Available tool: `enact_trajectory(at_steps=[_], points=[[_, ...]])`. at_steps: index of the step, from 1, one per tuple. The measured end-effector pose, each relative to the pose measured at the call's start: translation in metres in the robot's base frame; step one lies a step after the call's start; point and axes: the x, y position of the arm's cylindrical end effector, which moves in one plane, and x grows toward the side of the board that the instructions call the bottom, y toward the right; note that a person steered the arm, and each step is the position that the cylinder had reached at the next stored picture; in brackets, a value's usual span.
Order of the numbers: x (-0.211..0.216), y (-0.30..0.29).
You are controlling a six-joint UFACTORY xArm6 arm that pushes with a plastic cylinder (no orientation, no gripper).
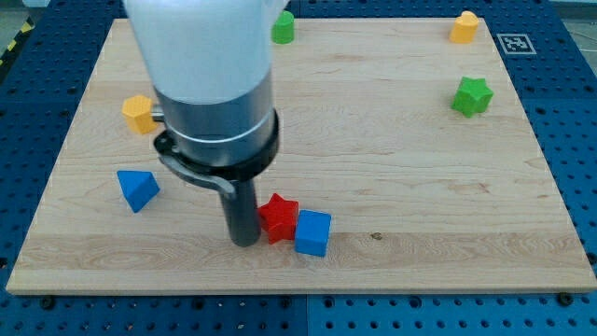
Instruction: Move blue triangle vertically towards down
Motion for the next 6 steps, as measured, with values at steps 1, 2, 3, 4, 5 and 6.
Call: enact_trajectory(at_steps=[1, 2, 3, 4, 5, 6], points=[[-0.041, -0.016], [-0.072, -0.021], [-0.074, -0.073], [-0.074, -0.097], [-0.071, -0.102], [-0.06, -0.117]])
